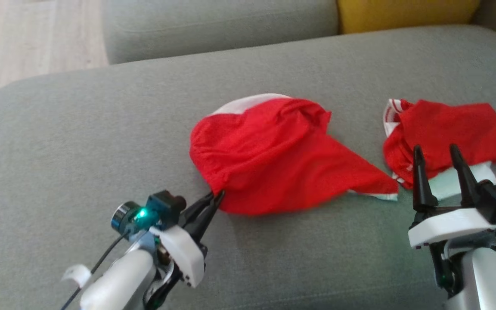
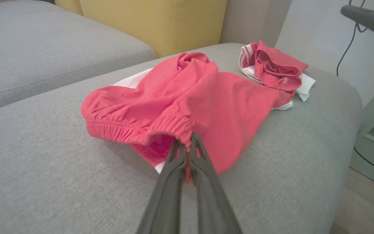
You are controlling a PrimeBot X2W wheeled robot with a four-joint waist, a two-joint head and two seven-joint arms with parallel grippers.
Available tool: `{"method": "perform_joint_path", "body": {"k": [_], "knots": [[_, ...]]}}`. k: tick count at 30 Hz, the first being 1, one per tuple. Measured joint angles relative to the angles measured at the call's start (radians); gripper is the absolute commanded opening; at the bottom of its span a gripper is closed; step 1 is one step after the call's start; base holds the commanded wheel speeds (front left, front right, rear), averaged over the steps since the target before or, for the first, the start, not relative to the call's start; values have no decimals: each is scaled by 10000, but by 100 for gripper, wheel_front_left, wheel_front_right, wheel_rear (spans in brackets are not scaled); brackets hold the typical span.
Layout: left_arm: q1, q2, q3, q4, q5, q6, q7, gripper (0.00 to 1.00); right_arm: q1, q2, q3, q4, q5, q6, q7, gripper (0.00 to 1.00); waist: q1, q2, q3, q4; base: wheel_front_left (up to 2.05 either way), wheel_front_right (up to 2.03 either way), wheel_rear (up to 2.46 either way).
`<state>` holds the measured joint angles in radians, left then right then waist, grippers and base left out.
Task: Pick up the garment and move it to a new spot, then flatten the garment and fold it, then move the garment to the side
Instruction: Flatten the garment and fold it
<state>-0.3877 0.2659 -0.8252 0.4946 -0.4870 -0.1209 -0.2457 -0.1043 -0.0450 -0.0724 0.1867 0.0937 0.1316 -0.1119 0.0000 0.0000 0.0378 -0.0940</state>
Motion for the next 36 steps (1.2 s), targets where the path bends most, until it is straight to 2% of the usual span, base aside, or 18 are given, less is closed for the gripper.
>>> {"method": "perform_joint_path", "body": {"k": [8, 14, 19, 25, 33, 35, 36], "knots": [[556, 840, 31, -1967, -322, 171, 966, 0, 15, 2, 88, -13, 4, 0, 81, 100, 0, 0, -65, 299, 0, 0, 0], [-228, 1114, 324, -2224, -623, 209, 1987, 0, -23, 2, 332, -69, 2, 0, 176, 100, 0, 0, 305, 117, 0, 0, 0], [-1642, 1095, 635, -1269, -1135, 138, 2901, 0, -114, 0, 449, -130, 0, 0, 213, 100, 0, 0, 680, -202, 0, 0, 0], [-3090, 1080, 675, 589, -1321, 27, 3724, 0, -477, 0, 717, -182, -17, 0, 211, 100, 0, 0, 1225, -667, 0, 0, 0], [-4217, 993, 268, 2564, -1509, -38, 3795, 0, -736, -2, 940, -180, -13, 0, 148, 100, 1, 0, 1881, -1227, 0, 0, 0], [-4217, 922, 82, 2658, -1710, -40, 3735, 0, -742, -2, 934, -159, -13, 0, 136, 100, 1, 0, 1936, -1235, 0, 0, 0], [-4216, 876, -82, 2663, -1843, -38, 3664, 22, -745, -2, 918, -142, -13, 0, 134, 100, 1, 0, 1941, -1204, 0, 0, 0]]}}
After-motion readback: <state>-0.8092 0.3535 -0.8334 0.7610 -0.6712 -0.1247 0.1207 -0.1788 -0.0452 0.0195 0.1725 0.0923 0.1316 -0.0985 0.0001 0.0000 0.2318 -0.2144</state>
